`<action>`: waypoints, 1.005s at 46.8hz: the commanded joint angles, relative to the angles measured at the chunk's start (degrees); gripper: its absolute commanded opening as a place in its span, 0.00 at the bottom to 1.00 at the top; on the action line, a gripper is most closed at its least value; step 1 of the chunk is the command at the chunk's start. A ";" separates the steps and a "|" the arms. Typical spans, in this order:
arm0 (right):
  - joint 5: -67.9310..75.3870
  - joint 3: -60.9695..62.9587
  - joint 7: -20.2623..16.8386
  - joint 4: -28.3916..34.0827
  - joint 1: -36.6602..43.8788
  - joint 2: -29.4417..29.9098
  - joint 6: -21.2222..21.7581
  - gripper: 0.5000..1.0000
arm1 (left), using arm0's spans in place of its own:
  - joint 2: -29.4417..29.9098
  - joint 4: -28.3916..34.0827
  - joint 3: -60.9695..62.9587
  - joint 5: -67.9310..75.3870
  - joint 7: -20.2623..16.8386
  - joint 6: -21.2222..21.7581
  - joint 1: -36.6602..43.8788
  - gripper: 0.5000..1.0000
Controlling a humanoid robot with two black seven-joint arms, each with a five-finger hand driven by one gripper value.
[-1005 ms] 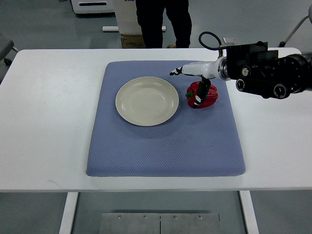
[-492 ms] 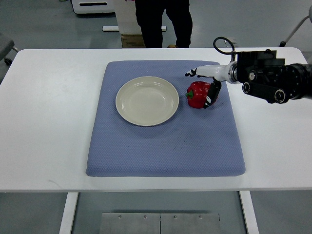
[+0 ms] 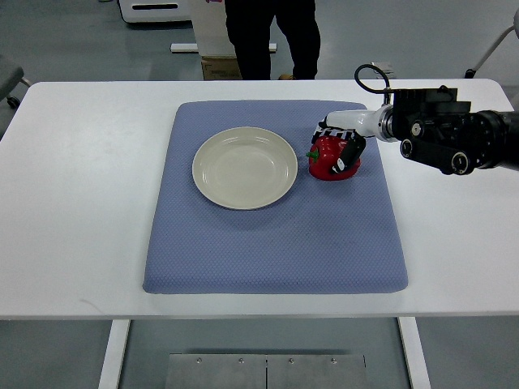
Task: Place red pepper on plate with right hand
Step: 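Carry the red pepper with the right hand onto the cream plate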
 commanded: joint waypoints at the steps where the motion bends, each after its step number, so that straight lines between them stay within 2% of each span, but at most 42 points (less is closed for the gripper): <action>1: 0.01 0.58 0.00 0.01 0.15 -0.01 0.12 0.00 | 0.00 0.00 0.00 0.00 0.00 0.01 0.00 1.00; 18: 0.01 1.19 0.88 -0.17 2.17 0.17 0.30 0.00 | 0.00 0.00 0.00 0.00 0.00 0.01 0.00 1.00; 28: 0.18 7.78 0.53 0.01 3.58 0.52 3.99 0.00 | 0.00 0.00 0.00 0.00 0.00 0.01 0.00 1.00; 41: 1.41 9.90 -0.18 -0.87 2.53 7.64 4.17 0.00 | 0.00 0.00 0.00 0.00 0.00 0.01 0.00 1.00; 47: 3.17 9.90 -0.44 -4.29 0.68 7.64 4.08 0.00 | 0.00 0.00 0.00 0.00 0.00 0.01 0.00 1.00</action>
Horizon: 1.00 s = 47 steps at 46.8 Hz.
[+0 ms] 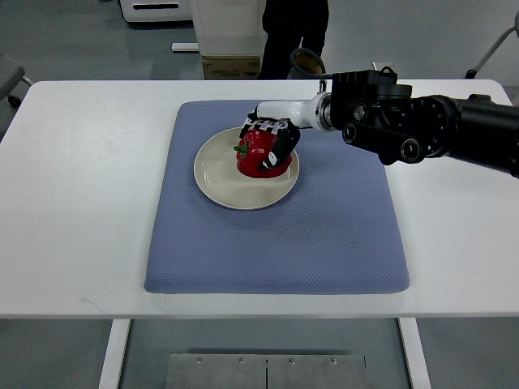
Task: Place red pepper on plate with right hand
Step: 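Carry the red pepper with the right hand onto the cream plate, then open the right hand and lift it off the pepper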
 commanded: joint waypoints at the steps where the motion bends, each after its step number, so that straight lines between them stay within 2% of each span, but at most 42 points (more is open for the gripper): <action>1: 0.73 -0.03 -0.39 -2.38 -1.23 0.05 -0.07 0.00 | 0.00 0.00 0.00 0.00 0.00 -0.01 -0.01 1.00; 14: 0.74 0.05 -1.00 -4.59 -3.43 0.05 -0.25 0.00 | 0.00 0.00 0.00 0.00 0.00 -0.01 -0.01 1.00; 15: 0.74 0.05 -1.00 -4.59 -3.52 0.05 -0.34 0.09 | 0.00 0.00 0.00 0.00 0.00 -0.01 -0.01 1.00; 17: 0.82 0.23 -1.00 -4.59 -3.69 0.05 -0.34 0.57 | 0.00 0.00 0.00 0.00 0.00 -0.01 -0.01 1.00; 18: 0.82 0.40 -1.00 -4.59 -3.69 0.05 -0.34 0.85 | 0.00 0.00 0.00 0.00 0.00 -0.01 -0.01 1.00; 19: 0.74 0.40 -1.09 -4.59 -3.78 0.05 -0.34 1.00 | 0.00 0.00 0.00 0.00 0.00 -0.01 -0.01 1.00; 47: 5.56 6.55 -1.44 -4.59 -3.16 0.05 0.02 1.00 | 0.00 0.00 0.00 0.00 0.00 -0.01 -0.01 1.00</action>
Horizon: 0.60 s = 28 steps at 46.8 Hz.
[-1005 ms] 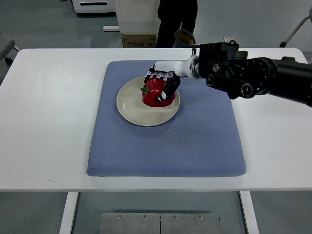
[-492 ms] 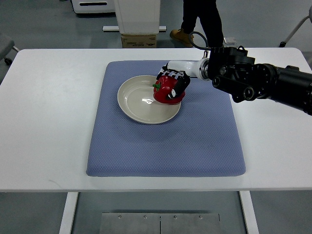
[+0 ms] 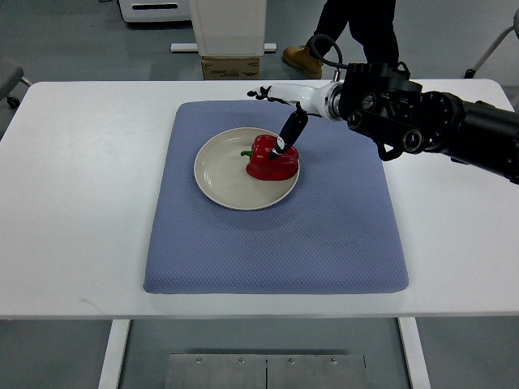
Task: Place red pepper on plate with right hand
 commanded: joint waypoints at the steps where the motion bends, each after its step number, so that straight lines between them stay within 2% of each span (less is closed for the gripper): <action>1: 2.26 2.00 0.08 -0.11 -0.73 0.00 0.12 1.00 | 0.00 0.00 0.00 0.00 0.00 0.01 0.00 1.00; 14: 7.63 15.09 0.35 -4.58 -6.70 0.00 -0.76 1.00 | 0.00 0.00 0.00 0.00 0.00 0.01 0.00 1.00; 24: 7.63 33.46 0.44 -7.05 -13.03 0.00 -1.11 1.00 | 0.00 0.00 0.00 0.00 0.00 0.01 0.00 1.00; 28: 7.72 40.40 0.87 -6.96 -15.49 0.00 -2.78 1.00 | 0.00 0.00 0.00 0.00 0.00 0.01 0.00 1.00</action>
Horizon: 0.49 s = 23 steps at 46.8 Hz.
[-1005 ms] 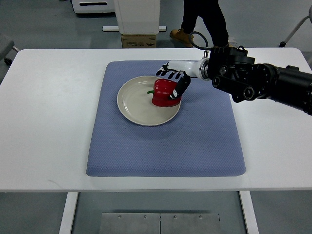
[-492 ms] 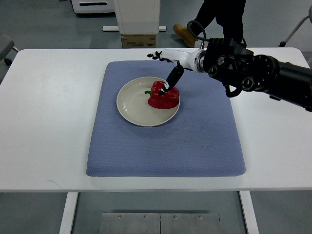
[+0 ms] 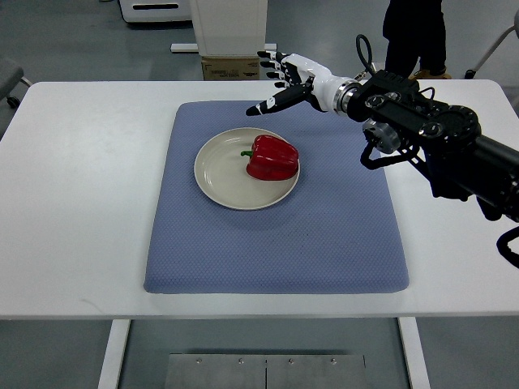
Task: Place red pepper on plate with right hand
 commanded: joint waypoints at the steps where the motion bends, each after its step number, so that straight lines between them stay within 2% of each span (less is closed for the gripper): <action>1: 0.15 6.56 0.51 0.21 -2.31 0.00 -1.32 1.00 | 0.00 0.00 -0.01 0.00 0.00 -0.01 0.00 1.00; 7: 0.24 19.39 1.21 0.38 -7.40 0.00 -0.88 1.00 | 0.00 0.00 -0.01 0.00 0.00 -0.01 0.00 1.00; 17: 1.91 30.92 11.23 0.65 -14.00 0.00 -0.44 1.00 | 0.00 0.00 -0.01 0.00 0.00 -0.01 0.00 1.00; 23: 7.79 32.94 12.82 0.21 -16.55 0.00 -0.09 1.00 | 0.00 0.00 -0.01 0.00 0.00 -0.01 0.00 1.00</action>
